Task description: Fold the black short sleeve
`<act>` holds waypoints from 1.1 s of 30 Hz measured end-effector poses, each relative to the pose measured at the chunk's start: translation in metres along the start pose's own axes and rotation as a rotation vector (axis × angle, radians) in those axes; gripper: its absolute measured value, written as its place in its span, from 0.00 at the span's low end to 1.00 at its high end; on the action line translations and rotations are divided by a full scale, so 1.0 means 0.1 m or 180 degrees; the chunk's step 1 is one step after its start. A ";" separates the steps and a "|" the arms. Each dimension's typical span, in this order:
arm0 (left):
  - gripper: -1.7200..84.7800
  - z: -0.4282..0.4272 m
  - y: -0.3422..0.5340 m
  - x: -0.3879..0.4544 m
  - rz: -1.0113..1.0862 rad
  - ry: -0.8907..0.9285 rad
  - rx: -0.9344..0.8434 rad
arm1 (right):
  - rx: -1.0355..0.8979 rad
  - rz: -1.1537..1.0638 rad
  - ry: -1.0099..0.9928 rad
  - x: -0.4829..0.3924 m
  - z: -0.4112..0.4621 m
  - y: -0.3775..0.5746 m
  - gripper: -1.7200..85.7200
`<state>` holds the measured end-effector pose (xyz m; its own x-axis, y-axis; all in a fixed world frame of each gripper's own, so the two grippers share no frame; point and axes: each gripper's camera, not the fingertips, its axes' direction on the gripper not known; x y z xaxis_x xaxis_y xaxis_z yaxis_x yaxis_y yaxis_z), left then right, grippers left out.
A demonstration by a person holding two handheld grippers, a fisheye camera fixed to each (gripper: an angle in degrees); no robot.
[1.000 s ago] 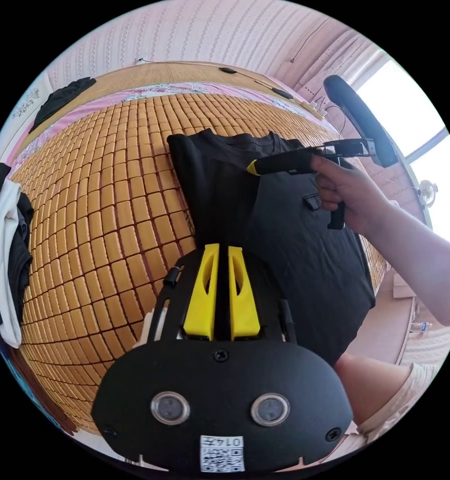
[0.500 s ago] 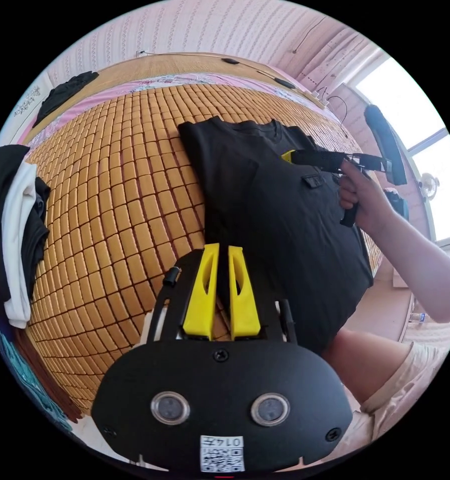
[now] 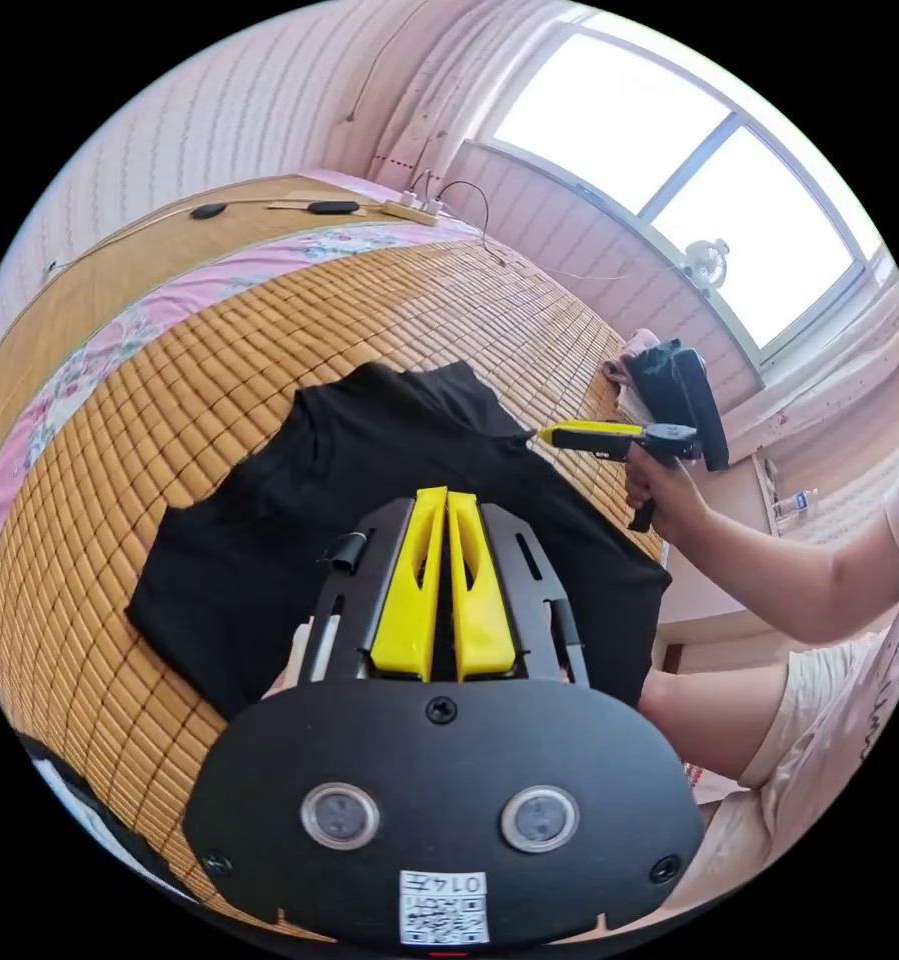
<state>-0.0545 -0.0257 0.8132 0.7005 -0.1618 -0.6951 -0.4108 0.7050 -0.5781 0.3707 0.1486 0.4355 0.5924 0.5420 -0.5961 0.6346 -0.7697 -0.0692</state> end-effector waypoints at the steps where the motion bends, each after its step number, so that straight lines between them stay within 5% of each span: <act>1: 0.04 0.11 -0.24 0.04 0.0082 0.0031 0.0001 | 0.0004 0.0040 -0.0032 0.07 0.03 -0.01 0.11; 12: 0.14 1.34 -1.73 0.37 0.0664 -0.0373 -0.0574 | -0.0138 0.0073 -0.0504 0.52 0.25 -0.02 0.08; 18: 0.08 1.73 -1.89 0.41 0.0739 -0.0485 -0.0929 | -0.0139 0.0158 -0.0734 0.75 0.29 -0.02 0.05; 27: 0.01 1.33 -1.76 0.22 0.0462 -0.0237 -0.0447 | 0.0009 -0.0068 -0.0756 0.83 0.25 -0.03 0.03; 33: 0.06 0.46 -1.02 0.08 0.0138 -0.0263 -0.0112 | 0.0118 -0.1087 -0.1027 0.58 0.00 0.16 0.03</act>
<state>0.0200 -0.0672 0.8862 0.7268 -0.0732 -0.6830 -0.4610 0.6852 -0.5640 0.4148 0.1673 0.3998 0.1644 0.6382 -0.7521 0.7448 -0.5803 -0.3296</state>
